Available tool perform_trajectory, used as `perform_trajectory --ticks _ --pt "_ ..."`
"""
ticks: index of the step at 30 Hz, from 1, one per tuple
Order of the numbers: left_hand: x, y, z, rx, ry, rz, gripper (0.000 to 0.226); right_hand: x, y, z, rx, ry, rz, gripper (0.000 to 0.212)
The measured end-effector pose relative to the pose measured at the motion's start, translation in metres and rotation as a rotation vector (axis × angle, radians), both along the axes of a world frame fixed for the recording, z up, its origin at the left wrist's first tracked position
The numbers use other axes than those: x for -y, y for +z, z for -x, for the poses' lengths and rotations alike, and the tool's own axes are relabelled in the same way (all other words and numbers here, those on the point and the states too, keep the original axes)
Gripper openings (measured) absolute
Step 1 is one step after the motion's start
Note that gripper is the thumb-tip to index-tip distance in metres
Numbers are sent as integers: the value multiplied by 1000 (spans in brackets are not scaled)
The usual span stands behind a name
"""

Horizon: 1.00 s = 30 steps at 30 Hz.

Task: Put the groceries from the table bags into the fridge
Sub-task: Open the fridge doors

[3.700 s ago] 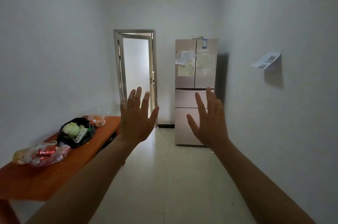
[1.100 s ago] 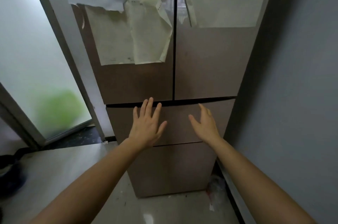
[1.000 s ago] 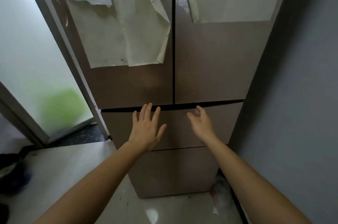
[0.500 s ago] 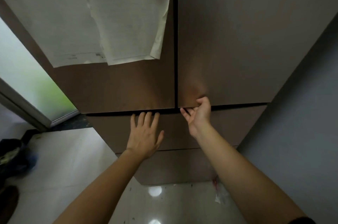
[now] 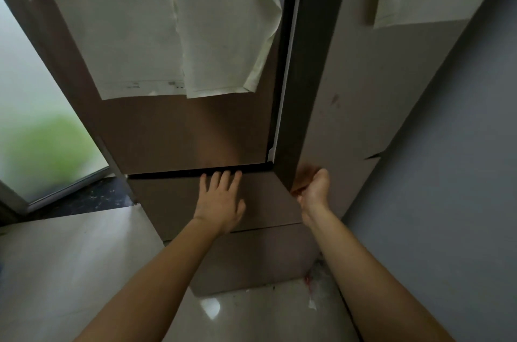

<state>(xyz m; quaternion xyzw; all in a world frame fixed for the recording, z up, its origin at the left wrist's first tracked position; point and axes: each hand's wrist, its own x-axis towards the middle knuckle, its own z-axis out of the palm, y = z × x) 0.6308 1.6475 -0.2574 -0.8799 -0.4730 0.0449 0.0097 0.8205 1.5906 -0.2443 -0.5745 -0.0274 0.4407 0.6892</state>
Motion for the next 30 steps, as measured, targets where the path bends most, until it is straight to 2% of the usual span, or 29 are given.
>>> perform_trajectory --ticks 2,3,6,8,10,12,17,20,22,25,27,30 --pt "-1 8 -4 84 38 64 66 15 -2 -5 3 15 13 52" --pt "-1 16 -6 183 55 107 61 22 -2 -6 11 24 25 53" --pt "9 48 -19 679 43 297 49 44 -2 -9 28 35 30 52" --pt "25 76 -34 967 -20 396 51 60 3 -10 50 38 47 48" --pt "42 105 -52 1159 -95 515 55 78 7 -12 69 25 58 46" --pt "58 123 -70 1262 -183 616 56 97 11 -13 107 1 64 42" --pt "79 125 -98 1285 -231 599 52 148 10 -29 291 -130 75 45" --pt "92 126 -118 1199 -325 548 30 176 15 -46 373 -233 29 43" --pt "110 126 -133 1135 -411 546 27 191 15 -62 400 -304 32 42" --pt "136 126 -157 1074 -493 584 25 209 10 -89 461 -380 86 51" --pt "147 125 -182 1016 -550 538 28 219 8 -107 543 -398 89 54" --pt "160 126 -224 969 -615 419 31 234 11 -140 669 -334 122 70"
